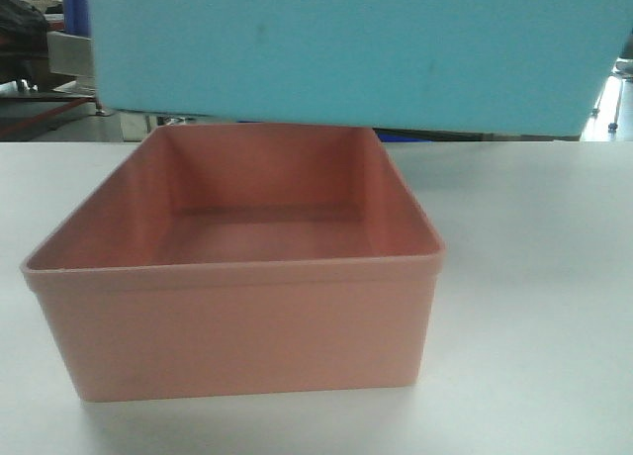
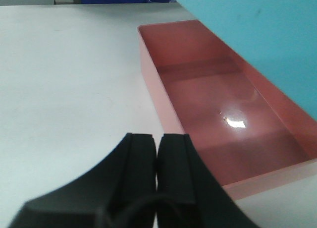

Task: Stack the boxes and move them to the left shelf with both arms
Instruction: 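Carry the light-blue bin over the pink bin and lower it inside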

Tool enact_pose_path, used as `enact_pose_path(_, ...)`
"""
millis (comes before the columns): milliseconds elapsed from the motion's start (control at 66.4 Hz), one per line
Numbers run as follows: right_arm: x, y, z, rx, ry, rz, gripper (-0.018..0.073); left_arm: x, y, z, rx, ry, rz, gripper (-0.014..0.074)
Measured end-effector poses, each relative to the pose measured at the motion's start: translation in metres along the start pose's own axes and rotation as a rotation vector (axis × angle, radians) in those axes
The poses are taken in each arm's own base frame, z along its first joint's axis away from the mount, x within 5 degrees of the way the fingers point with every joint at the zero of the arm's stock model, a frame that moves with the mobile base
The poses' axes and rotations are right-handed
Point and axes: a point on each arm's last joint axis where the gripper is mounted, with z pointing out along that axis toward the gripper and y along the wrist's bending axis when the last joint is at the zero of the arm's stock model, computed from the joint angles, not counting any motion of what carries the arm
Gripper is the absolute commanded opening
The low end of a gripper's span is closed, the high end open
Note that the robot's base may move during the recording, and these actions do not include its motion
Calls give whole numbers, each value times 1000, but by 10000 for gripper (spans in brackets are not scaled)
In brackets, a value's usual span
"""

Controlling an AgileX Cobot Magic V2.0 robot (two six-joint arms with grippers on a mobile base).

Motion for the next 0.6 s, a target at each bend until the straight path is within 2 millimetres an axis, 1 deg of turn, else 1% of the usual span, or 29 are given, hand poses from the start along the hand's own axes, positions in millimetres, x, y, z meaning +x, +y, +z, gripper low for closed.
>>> enact_pose_path(181,10,9,25,4,30,38,56,0,0,0,0,1,0,-10)
enact_pose_path(361,15,4,45,39,65,47,56,0,0,0,0,1,0,-10)
enact_pose_path(602,17,-2,58,61,75,64,56,0,0,0,0,1,0,-10)
